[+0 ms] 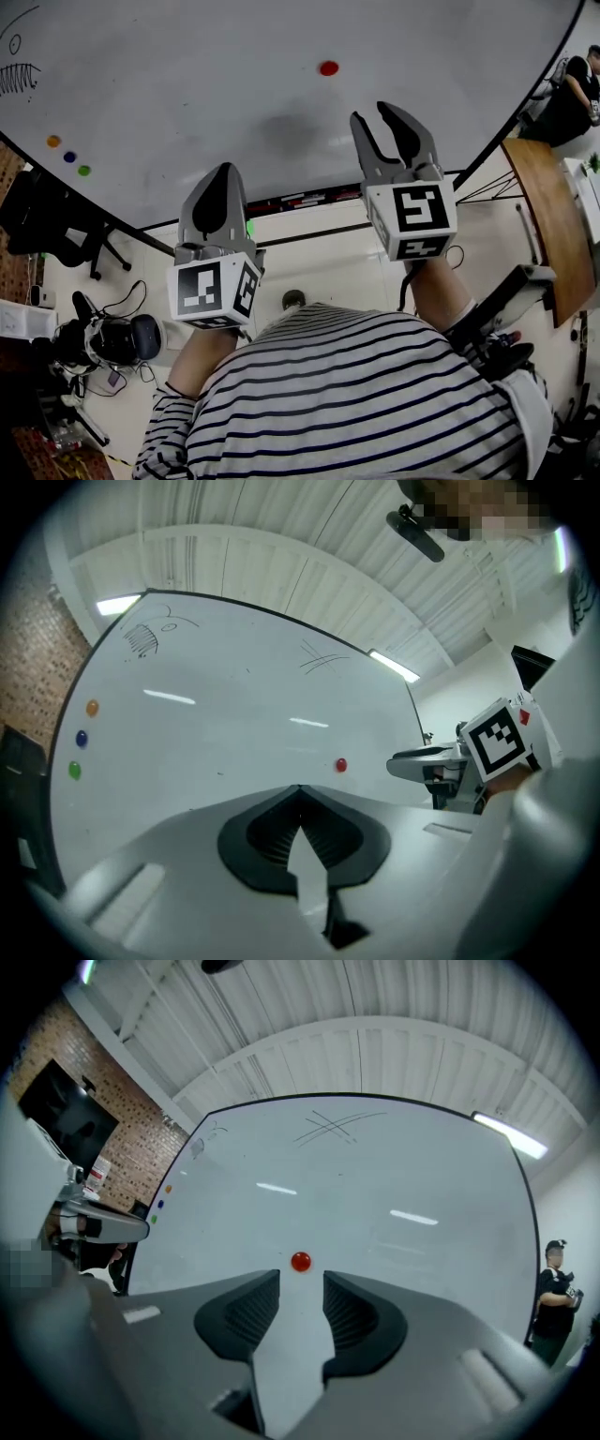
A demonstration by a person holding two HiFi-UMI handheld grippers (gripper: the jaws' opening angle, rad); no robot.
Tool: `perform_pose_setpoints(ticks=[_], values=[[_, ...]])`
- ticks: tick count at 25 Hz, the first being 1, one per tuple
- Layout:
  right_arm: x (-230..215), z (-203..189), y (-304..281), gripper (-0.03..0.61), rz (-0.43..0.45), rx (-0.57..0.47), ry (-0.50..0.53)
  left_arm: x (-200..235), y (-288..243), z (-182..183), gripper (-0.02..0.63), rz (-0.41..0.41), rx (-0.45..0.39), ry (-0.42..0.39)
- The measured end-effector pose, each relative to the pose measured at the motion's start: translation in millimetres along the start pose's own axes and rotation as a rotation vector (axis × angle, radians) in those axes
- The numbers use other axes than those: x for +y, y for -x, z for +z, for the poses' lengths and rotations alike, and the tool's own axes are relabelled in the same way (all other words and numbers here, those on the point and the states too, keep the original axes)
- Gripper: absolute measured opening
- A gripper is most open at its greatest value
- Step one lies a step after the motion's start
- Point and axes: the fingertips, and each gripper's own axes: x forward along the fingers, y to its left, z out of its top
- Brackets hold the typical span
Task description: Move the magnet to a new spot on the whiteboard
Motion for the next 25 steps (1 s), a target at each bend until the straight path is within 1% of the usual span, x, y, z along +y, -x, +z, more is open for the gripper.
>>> perform_pose_setpoints(ticks=[7,12,14,16,21,25], values=[[-15.1,-31.5,103.1,0.129,0.043,0.047,-0.02,-61.1,64.5,-8.4,0.017,0.077,0.031,-0.007],[-22.1,-39.9,151.2,0.086,0.031,0.051,-0.065,-95.0,98.2,-7.3,0.017,0.085,0.046,-0.036],[-19.4,-41.9,162.8,0.061,0.025,0.059,-0.076,-99.8,106.0,-7.8,0.017,0.087,0.05,-0.036],[-15.5,-43.6,170.6,0.003,0.02,0.072,-0.079,-103.0,111.2,-8.1,0.017,0.083,0.054,-0.037],[7.7,-43.2,179.1,0.002,0.02,0.094,-0.125,-96.0,129.7,-14.9,0.017,0.058,0.065,-0.025],[23.3,-40.3,173.2,0.002,0.036,0.105,-0.152,-86.2,134.4,-13.9,0.017,0.058,0.065,-0.012]])
